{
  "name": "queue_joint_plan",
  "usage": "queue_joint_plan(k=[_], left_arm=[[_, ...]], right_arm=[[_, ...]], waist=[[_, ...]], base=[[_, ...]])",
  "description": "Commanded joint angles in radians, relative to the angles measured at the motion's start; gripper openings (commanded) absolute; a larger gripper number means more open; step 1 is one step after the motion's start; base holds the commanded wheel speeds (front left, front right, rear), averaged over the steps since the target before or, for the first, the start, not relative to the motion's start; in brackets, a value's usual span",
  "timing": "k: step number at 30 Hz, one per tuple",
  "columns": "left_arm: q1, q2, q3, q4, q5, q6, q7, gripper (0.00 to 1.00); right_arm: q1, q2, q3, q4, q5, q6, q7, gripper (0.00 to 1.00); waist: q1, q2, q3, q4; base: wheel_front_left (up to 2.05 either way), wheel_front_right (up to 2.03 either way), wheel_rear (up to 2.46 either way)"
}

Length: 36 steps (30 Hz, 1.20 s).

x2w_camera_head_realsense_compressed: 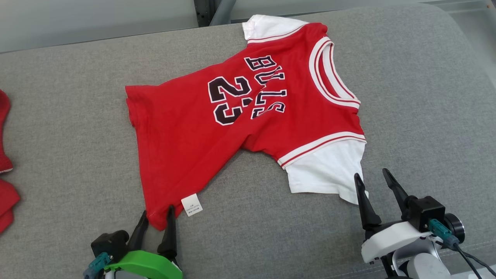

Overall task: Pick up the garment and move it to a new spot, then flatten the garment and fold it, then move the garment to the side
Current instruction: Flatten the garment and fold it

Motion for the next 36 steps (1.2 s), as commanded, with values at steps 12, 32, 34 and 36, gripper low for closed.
queue_joint_plan(k=[12,32,34,36], left_arm=[[0.01,0.003,-0.017,-0.04,-0.03,-0.003,0.002,1.0],[0.009,0.003,0.033,0.013,-0.136,-0.002,0.002,1.0],[0.006,0.003,0.027,0.029,-0.141,-0.002,0.002,1.0],[0.005,0.003,0.013,0.045,-0.145,-0.002,0.003,1.0]], right_arm=[[-0.005,-0.003,-0.001,0.01,0.015,-0.001,-0.001,1.0],[0.002,-0.002,-0.008,0.016,0.045,-0.001,-0.001,1.0],[0.002,-0.003,-0.008,0.018,0.043,-0.001,-0.001,1.0],[0.002,-0.002,-0.007,0.019,0.041,-0.001,-0.001,1.0]], waist=[[0.0,-0.0002,-0.003,0.002],[0.0,-0.0002,-0.017,-0.003],[0.0,-0.0002,-0.017,-0.003],[0.0,-0.0002,-0.018,-0.004]], base=[[0.0,0.0,0.0],[0.0,0.0,0.0],[0.0,0.0,0.0],[0.0,0.0,0.0]])
